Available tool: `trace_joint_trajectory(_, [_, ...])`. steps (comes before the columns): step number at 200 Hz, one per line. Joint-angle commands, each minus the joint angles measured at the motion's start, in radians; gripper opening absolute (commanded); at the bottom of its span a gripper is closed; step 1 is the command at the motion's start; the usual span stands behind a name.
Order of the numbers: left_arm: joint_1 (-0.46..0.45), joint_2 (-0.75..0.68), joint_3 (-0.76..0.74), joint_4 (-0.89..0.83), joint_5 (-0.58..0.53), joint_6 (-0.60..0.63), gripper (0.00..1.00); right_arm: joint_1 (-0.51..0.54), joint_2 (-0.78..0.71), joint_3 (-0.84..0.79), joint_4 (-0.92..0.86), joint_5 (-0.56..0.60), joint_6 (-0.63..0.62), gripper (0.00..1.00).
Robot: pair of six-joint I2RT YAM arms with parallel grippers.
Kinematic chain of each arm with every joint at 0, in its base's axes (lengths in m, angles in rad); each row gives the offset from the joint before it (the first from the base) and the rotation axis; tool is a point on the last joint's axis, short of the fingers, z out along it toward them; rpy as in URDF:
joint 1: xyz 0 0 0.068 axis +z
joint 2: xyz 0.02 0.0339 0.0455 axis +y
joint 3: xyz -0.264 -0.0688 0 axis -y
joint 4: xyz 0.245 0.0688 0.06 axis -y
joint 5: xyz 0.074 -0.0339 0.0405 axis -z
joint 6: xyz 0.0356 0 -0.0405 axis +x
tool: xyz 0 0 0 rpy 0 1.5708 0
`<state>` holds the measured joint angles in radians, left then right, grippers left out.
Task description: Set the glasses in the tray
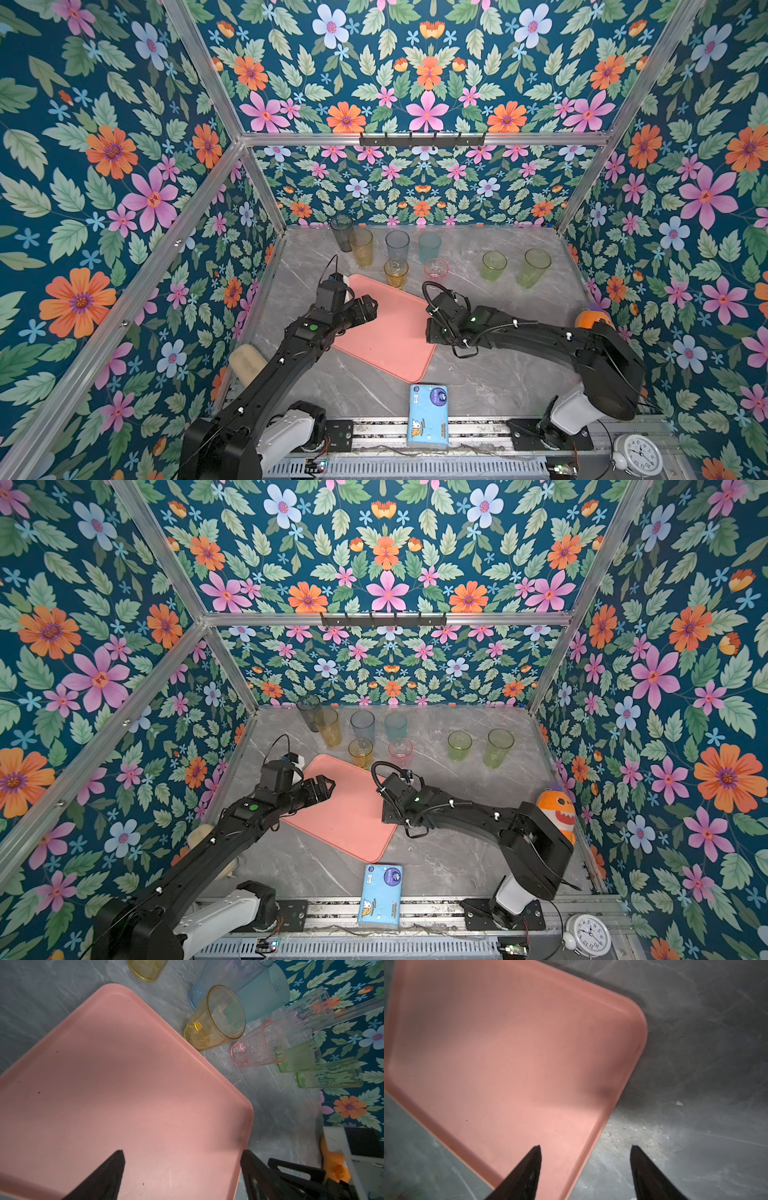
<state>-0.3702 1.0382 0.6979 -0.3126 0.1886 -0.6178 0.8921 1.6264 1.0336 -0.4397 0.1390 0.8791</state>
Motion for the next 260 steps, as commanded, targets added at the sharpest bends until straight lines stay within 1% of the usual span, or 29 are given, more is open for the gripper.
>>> trace_joint_trajectory(1, [0.004,-0.010,0.002,-0.013,-0.040,0.031,0.90,0.003,0.076,0.021,-0.074,0.024,0.038,0.65])
trace_joint_trajectory(40, [0.005,-0.009,0.006,-0.016,-0.045,0.038,0.90,0.013,0.137,0.039,-0.081,0.005,0.031,0.59])
trace_joint_trajectory(51, [0.005,-0.008,0.005,-0.016,-0.044,0.039,0.90,0.014,0.148,0.045,-0.085,0.002,0.025,0.54])
trace_joint_trajectory(78, [0.007,-0.014,0.000,-0.016,-0.051,0.040,0.90,0.015,0.178,0.057,-0.086,-0.020,0.005,0.50])
trace_joint_trajectory(103, [0.007,-0.024,0.000,-0.024,-0.061,0.044,0.90,0.015,0.205,0.069,-0.094,-0.033,-0.008,0.43])
trace_joint_trajectory(114, [0.008,-0.027,0.002,-0.023,-0.053,0.043,0.90,0.013,0.209,0.070,-0.099,-0.034,-0.012,0.42])
trace_joint_trajectory(132, [0.011,-0.029,0.004,-0.014,-0.031,0.037,0.90,0.015,0.211,0.065,-0.103,-0.028,-0.019,0.40])
trace_joint_trajectory(136, [0.011,-0.029,0.006,-0.015,-0.033,0.038,0.91,0.015,0.210,0.062,-0.102,-0.027,-0.023,0.36])
trace_joint_trajectory(147, [0.011,-0.029,0.008,-0.019,-0.044,0.039,0.90,0.013,0.208,0.056,-0.109,-0.018,-0.028,0.32])
trace_joint_trajectory(159, [0.011,-0.032,0.008,-0.022,-0.051,0.039,0.90,0.013,0.204,0.050,-0.123,-0.002,-0.032,0.32])
trace_joint_trajectory(177, [0.011,-0.035,0.006,-0.022,-0.051,0.041,0.90,0.011,0.195,0.039,-0.136,0.012,-0.041,0.29])
trace_joint_trajectory(192, [0.011,-0.037,0.007,-0.020,-0.048,0.044,0.90,0.007,0.184,0.030,-0.145,0.021,-0.047,0.23])
trace_joint_trajectory(208, [0.011,-0.035,0.006,-0.019,-0.048,0.046,0.90,-0.005,0.172,0.020,-0.151,0.025,-0.056,0.22])
trace_joint_trajectory(239, [0.011,-0.035,0.006,-0.017,-0.052,0.049,0.90,-0.038,0.152,0.007,-0.167,0.036,-0.092,0.17])
trace_joint_trajectory(260, [0.011,-0.033,0.004,-0.016,-0.052,0.050,0.90,-0.060,0.132,-0.014,-0.162,0.043,-0.118,0.16])
